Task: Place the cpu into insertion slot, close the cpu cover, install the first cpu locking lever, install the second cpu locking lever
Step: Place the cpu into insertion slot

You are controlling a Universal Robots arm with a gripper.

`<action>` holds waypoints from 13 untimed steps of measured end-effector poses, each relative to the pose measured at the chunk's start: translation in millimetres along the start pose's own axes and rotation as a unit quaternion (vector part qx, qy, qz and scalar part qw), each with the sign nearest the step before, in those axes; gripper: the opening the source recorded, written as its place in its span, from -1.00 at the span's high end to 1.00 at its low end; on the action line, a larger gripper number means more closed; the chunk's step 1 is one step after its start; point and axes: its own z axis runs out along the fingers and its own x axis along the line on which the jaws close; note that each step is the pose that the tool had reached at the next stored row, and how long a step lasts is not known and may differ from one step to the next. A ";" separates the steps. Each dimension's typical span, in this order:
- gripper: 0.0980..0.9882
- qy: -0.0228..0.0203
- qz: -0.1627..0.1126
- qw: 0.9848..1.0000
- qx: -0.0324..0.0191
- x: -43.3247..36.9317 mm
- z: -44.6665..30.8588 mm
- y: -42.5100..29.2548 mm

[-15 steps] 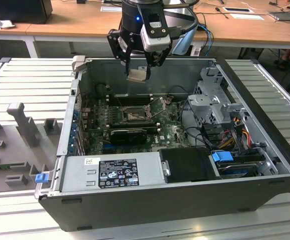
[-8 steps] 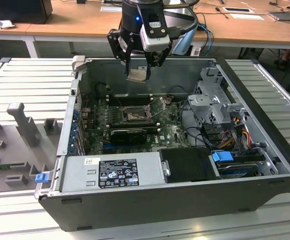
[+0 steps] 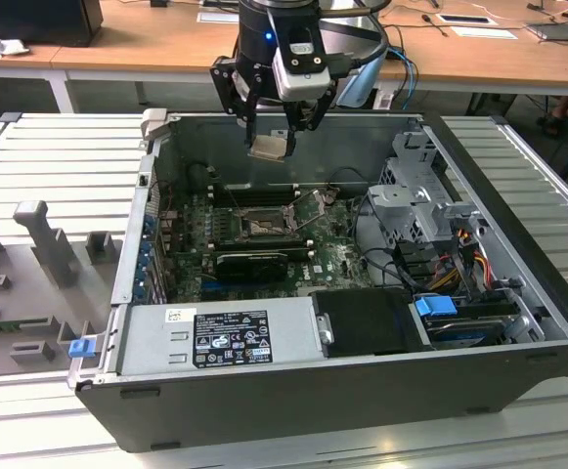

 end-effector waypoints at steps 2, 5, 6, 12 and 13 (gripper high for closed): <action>0.02 0.000 0.002 1.000 0.000 0.0 0.0 0.0; 0.02 -0.001 0.007 1.000 0.000 0.0 0.0 0.0; 0.02 -0.001 0.009 1.000 0.000 0.0 0.0 0.0; 0.02 -0.002 0.020 1.000 0.000 0.0 0.0 0.0; 0.02 -0.002 0.021 1.000 0.000 0.0 0.0 0.0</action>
